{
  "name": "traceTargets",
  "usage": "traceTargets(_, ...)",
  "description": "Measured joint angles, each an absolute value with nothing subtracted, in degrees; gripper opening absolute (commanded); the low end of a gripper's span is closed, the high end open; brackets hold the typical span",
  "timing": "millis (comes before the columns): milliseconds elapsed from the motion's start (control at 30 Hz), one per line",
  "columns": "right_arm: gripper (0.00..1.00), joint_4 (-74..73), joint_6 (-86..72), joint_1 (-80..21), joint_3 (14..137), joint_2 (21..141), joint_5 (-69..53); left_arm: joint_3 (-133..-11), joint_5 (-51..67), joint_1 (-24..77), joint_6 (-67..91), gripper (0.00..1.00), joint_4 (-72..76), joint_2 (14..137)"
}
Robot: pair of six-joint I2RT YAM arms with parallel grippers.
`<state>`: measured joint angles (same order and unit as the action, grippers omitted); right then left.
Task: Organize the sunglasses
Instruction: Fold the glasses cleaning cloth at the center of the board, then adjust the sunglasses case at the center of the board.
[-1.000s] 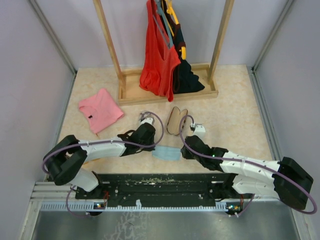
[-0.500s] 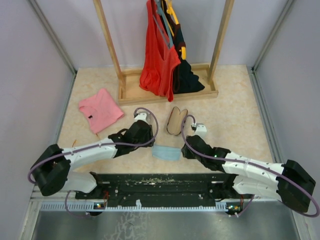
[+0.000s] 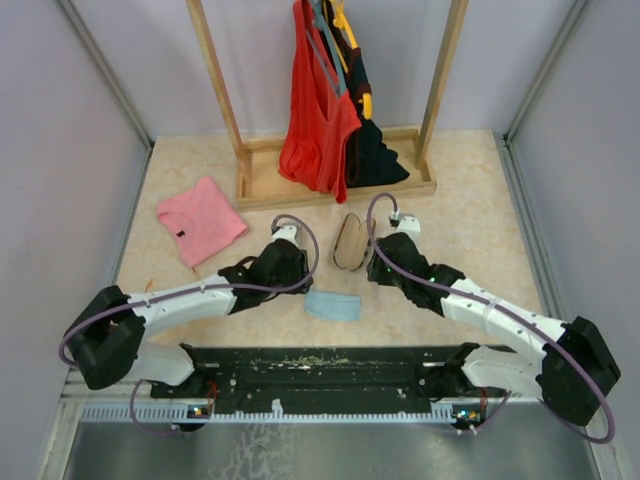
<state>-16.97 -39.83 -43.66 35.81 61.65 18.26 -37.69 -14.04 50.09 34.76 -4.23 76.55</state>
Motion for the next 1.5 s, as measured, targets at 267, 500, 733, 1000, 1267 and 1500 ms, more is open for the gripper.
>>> traceTargets(267,0.62,-15.1,-40.2,-42.4,40.4,72.0,16.7,-43.2,-13.9,50.1,33.8,0.47,-4.3,78.5)
traceTargets(500,0.49,-13.1,-40.3,-40.9,43.8,80.4,16.7,-39.6,-14.6,50.1,33.9,0.48,-5.8,72.2)
traceTargets(733,0.31,-13.0,-38.6,-40.2,46.5,83.1,17.3,-37.9,-16.0,49.7,34.0,0.47,-7.1,67.9)
traceTargets(1000,0.31,-16.1,-34.0,-38.8,48.2,83.7,21.3,-37.0,-16.3,49.5,34.1,0.47,-8.3,67.3)
traceTargets(1267,0.33,-19.0,-29.1,-35.2,50.5,84.6,24.6,-36.4,-16.4,49.2,34.3,0.47,-9.3,66.5)
traceTargets(1500,0.37,-18.2,-24.6,-29.5,53.9,86.4,23.7,-36.4,-16.6,48.7,34.3,0.47,-9.7,65.3)
